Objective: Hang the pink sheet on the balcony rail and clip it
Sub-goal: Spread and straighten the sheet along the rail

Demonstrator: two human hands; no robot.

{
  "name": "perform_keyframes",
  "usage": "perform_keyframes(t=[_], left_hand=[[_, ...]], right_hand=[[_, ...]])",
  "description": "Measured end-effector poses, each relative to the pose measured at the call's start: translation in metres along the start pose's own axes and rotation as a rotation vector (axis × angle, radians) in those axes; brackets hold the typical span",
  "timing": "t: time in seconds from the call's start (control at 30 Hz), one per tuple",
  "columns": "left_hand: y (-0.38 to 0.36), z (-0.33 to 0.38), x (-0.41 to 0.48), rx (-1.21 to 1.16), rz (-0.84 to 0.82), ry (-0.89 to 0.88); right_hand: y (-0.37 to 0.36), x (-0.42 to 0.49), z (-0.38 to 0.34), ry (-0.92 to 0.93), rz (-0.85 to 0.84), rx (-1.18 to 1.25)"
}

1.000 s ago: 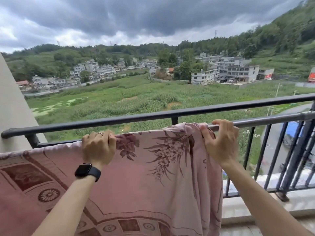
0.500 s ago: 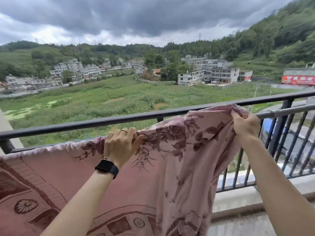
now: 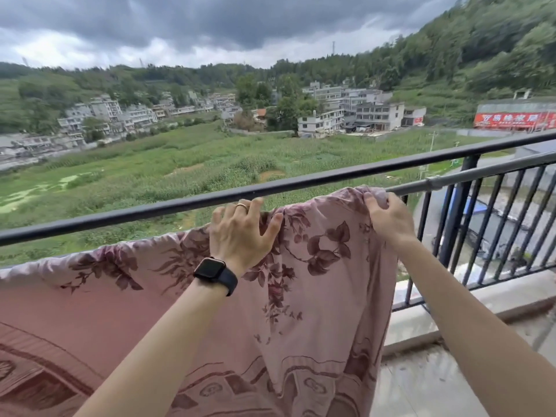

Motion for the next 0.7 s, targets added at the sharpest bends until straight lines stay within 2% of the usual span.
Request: perform_keyframes(t=[0.1, 0.2, 0.3, 0.4, 0.47, 0.5, 0.6, 0.7], left_hand=[[-0.026, 0.023, 0.002, 0.084, -0.046, -0.002], [-0.027, 0.014, -0.009, 0.252, 0.025, -0.030], [-0.023, -0.002, -0.019, 0.289, 0.012, -0.011], [-0.026, -0.001, -0.016, 0.281, -0.080, 0.157], [-0.031, 0.013, -0.016, 0.253, -0.145, 0.300], [-0.032, 0.028, -0.013, 0.223, -0.146, 0.311], [-0.029, 0.114, 0.012, 0.111, -0.052, 0.112], [-0.039, 0.194, 0.041, -0.013, -0.024, 0.006]], right_hand=[[0.019, 0.014, 0.004, 0.134, 0.002, -0.052], [0.069, 0.053, 0.015, 0.134, 0.092, 0.049], [0.115, 0.085, 0.027, 0.166, 0.160, 0.125], [0.093, 0.085, 0.060, 0.121, -0.037, 0.286], [0.065, 0.075, 0.089, 0.005, -0.229, 0.390], [0.051, 0.073, 0.100, -0.083, -0.351, 0.501], [0.027, 0.070, 0.098, -0.295, -0.624, 0.852], [0.021, 0.077, 0.094, -0.379, -0.674, 0.824]])
Point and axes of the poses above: each hand's wrist, its own x-axis towards the middle knuckle, its own y-axis out of the back of the hand, z = x × y, the point moved 10 cm from there along x, towards the middle knuckle
